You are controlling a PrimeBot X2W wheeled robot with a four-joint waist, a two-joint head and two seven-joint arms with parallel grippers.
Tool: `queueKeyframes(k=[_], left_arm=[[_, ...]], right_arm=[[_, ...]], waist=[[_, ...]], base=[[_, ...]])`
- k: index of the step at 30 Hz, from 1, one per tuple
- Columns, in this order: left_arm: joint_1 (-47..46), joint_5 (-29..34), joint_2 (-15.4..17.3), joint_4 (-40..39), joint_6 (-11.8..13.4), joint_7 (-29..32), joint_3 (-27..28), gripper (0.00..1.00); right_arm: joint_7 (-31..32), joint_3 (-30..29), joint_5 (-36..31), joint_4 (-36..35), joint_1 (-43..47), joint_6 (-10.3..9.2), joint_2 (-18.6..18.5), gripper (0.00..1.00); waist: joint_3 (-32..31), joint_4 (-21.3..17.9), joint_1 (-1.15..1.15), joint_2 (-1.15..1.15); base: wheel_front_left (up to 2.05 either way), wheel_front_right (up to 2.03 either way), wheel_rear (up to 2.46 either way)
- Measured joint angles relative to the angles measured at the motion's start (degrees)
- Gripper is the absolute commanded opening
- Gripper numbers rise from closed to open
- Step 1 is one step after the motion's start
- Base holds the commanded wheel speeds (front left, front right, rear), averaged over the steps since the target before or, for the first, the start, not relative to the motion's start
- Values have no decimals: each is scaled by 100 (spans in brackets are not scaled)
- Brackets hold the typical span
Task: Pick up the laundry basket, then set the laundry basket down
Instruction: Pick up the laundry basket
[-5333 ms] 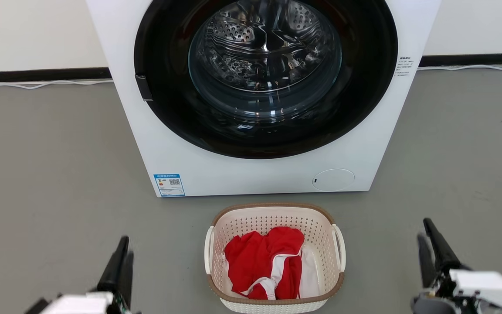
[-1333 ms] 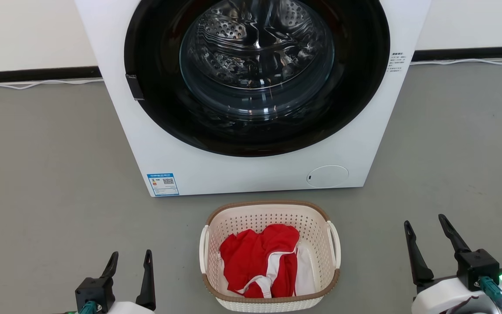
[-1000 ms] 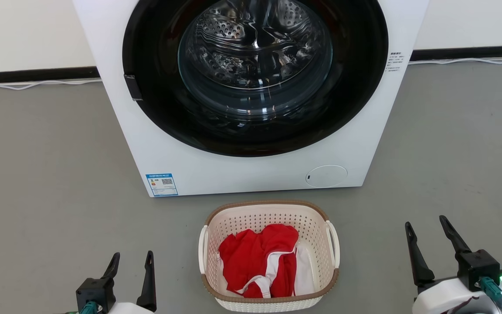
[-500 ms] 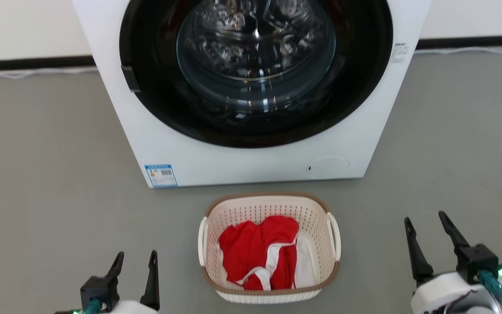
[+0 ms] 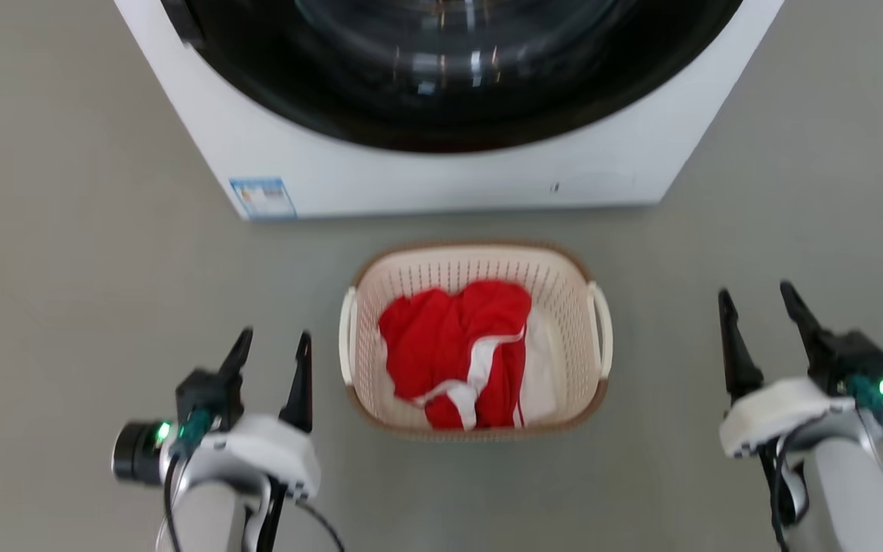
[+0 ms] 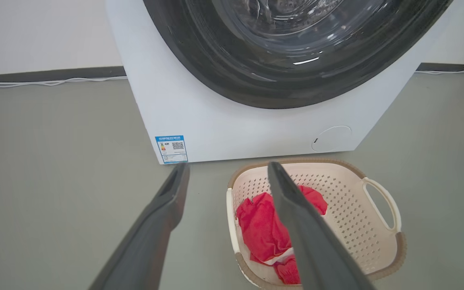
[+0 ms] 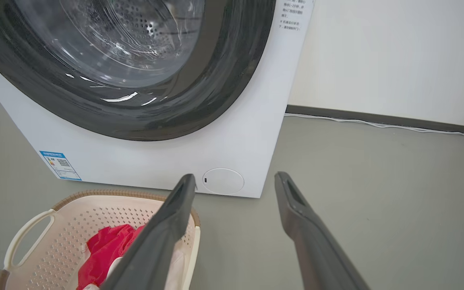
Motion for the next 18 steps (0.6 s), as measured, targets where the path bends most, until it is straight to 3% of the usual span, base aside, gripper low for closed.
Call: queueKeyframes(k=[18], left_arm=[[-2315,-219,-36,1887,109,-19,-528,100]], right_arm=[[-14,75,-361,2207,-2073,0,7,100]], waist=[[1942,123,0,0]], base=[[0,0,0]])
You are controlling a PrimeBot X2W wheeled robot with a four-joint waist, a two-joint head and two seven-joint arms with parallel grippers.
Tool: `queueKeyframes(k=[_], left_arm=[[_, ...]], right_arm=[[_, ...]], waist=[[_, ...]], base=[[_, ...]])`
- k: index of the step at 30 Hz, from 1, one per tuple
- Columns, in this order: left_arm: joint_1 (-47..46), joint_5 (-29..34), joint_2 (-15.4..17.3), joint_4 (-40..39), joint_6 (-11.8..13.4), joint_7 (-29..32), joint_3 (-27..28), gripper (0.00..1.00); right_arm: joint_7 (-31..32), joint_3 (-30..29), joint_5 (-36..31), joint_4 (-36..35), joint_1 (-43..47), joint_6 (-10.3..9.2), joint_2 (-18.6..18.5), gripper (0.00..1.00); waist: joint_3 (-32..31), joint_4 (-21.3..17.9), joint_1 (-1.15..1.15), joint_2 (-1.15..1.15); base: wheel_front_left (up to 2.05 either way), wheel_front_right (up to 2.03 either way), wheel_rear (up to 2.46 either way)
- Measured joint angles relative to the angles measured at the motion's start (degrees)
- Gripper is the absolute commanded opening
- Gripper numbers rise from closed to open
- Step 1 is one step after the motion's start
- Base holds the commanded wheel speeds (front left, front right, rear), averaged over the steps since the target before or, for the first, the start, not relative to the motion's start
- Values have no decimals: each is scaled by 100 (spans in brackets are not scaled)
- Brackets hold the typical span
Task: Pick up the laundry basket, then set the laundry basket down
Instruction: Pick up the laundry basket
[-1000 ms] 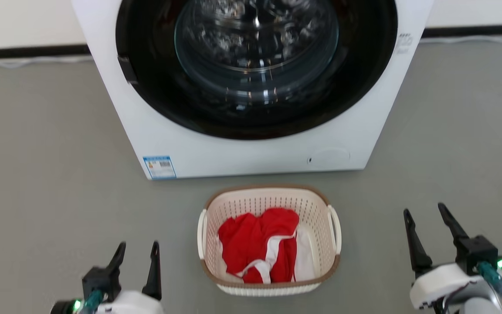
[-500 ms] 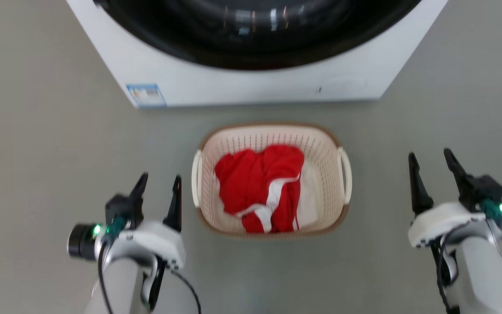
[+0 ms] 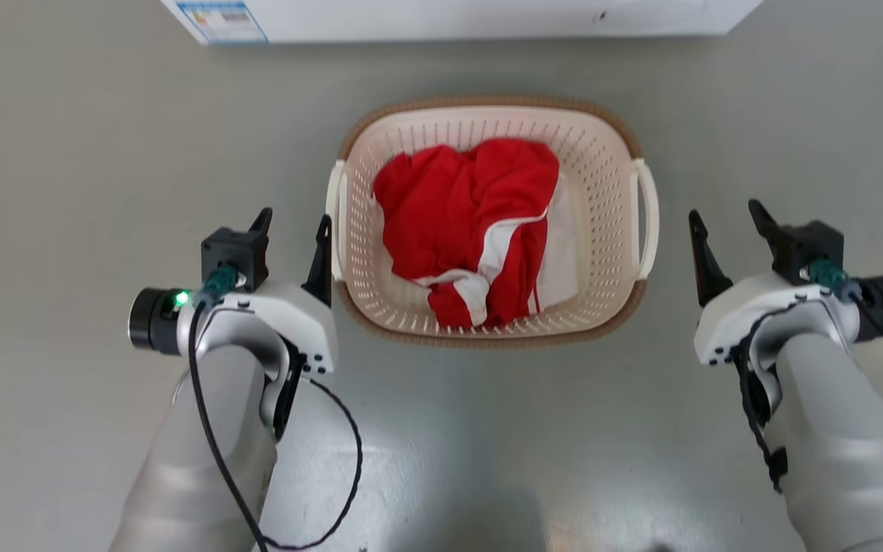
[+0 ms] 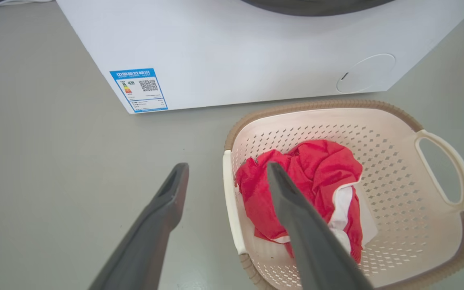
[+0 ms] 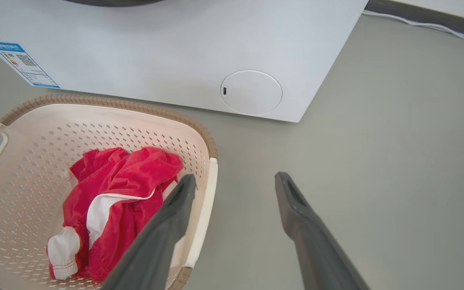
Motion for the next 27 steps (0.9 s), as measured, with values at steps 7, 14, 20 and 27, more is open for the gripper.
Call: queueKeyframes(k=[7,14,20,27], left_arm=[[-530,-382,-4,561,1,0,-291,100],[-1072,-546,-13,797,102,0,-622,100],[-1315,-651,-14,943,157,0,-811,100],[-1357,-734,-14,1109,253,0,-904,100]], right_arm=[[0,20,-114,598,-495,0,-36,100],[0,79,-285,712,-888,1,-60,100],[-1,129,-285,702,-1019,0,-55,100],[-1,229,-265,683,-1051,0,-18,100]], waist=[[439,17,0,0],[890,45,0,0],[1170,56,0,0],[1242,-6,0,0]], base=[[0,0,0],[0,0,0],[0,0,0],[0,0,0]])
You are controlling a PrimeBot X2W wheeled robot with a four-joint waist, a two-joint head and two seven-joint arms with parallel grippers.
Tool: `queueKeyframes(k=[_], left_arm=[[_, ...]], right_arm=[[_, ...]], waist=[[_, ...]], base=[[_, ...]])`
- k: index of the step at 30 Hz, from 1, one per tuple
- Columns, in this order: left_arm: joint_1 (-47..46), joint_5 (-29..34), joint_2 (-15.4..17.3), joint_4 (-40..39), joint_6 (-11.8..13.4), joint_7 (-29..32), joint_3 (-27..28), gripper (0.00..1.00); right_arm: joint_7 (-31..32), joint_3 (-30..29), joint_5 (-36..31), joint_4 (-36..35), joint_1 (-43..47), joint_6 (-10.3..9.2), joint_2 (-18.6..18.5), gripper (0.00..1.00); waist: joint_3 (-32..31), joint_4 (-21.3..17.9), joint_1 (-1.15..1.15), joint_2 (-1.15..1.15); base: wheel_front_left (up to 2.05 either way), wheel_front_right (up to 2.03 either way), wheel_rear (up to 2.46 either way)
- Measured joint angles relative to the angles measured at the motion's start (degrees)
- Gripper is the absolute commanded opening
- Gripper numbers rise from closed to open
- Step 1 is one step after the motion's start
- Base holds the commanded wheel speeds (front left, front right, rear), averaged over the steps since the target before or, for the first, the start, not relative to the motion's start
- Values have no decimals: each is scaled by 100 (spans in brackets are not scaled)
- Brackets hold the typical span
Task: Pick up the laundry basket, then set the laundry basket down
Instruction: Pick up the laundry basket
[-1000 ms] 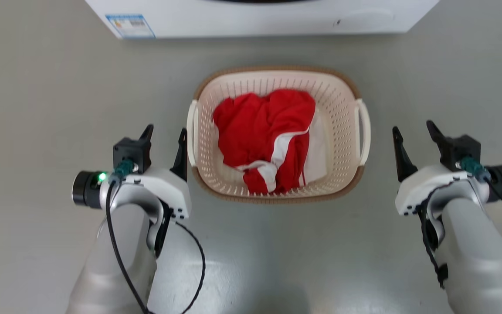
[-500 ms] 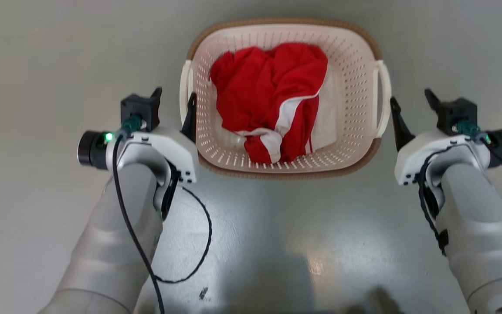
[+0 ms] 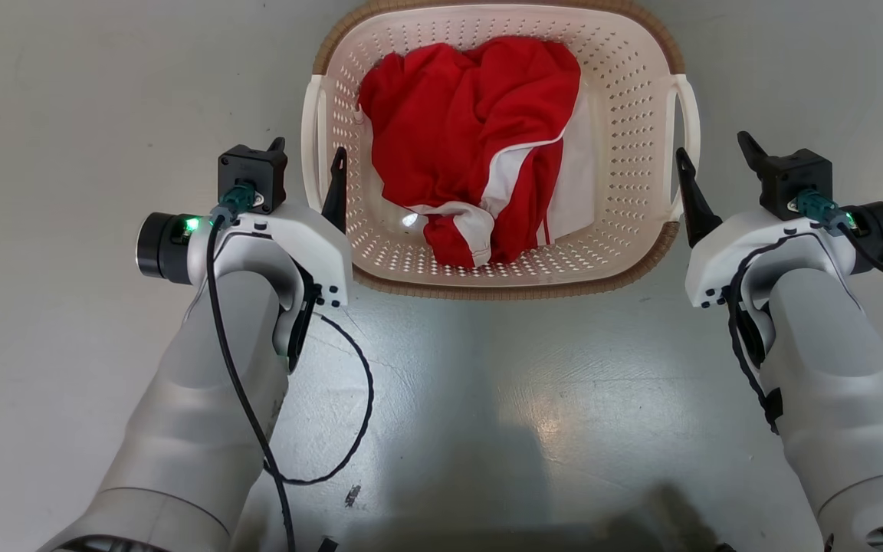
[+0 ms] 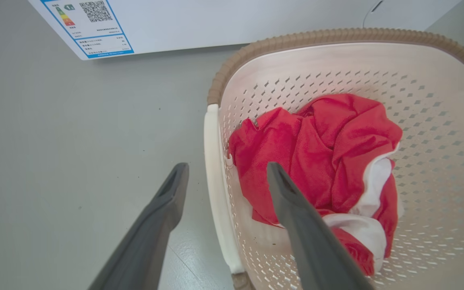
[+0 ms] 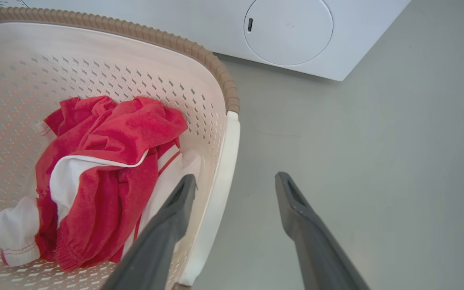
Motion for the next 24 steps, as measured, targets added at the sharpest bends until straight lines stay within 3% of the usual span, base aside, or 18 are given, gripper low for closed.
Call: queueKeyframes(k=[24], left_arm=[[-524,-157,-9,353,44,-3,65,100]], right_arm=[[0,92,29,2,-199,0,-9,100]], waist=[[502,39,0,0]], base=[[0,0,0]])
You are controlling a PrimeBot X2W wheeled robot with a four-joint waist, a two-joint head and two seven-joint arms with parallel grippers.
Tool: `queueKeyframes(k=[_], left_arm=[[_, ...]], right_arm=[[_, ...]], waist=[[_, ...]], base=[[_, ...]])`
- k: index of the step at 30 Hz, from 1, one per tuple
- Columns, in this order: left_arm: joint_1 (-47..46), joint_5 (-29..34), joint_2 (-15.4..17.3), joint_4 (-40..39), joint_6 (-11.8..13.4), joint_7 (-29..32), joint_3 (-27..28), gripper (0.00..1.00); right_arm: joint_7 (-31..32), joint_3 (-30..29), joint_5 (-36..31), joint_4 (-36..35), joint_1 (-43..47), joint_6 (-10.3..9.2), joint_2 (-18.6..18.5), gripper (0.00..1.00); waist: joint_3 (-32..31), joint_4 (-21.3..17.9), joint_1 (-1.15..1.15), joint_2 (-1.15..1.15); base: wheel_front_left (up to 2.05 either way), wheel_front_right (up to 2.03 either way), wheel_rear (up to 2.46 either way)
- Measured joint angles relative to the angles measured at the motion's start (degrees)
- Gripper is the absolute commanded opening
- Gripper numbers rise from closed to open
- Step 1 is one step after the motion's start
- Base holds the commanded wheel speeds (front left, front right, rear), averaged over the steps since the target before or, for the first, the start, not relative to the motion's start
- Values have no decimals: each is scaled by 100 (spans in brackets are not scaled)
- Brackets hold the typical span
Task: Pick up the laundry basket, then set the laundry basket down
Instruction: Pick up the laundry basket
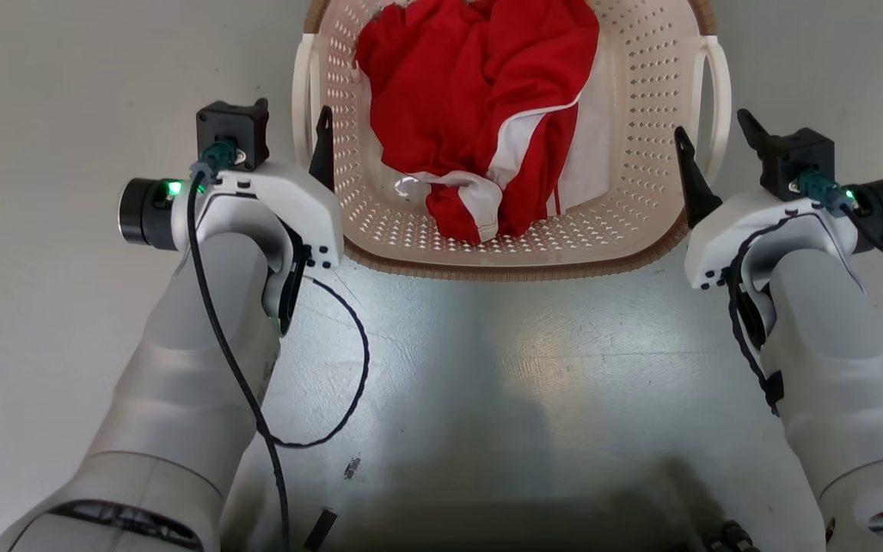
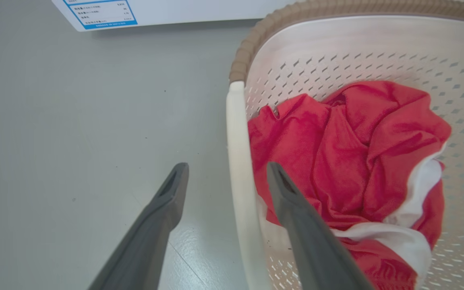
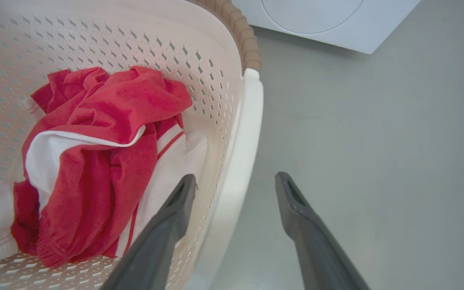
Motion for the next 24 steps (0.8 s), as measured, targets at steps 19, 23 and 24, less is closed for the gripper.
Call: queueKeyframes(k=[19,23,24], left_arm=[[-770,-253,-9,750,-53,63,-481,100],[-899,-360,-10,878,-52,168,-609,100],[-939,-377,-10,900,-51,199,-634,100]], right_arm=[[0,-2,76,676,-753,0,42,100],[0,25,270,857,-883,0,44,100],[0,52,339,947,-923,0,44,100]], waist=[[356,-22,0,0],[393,-15,0,0],[401,-7,0,0]], base=[[0,0,0],[0,0,0],[0,0,0]])
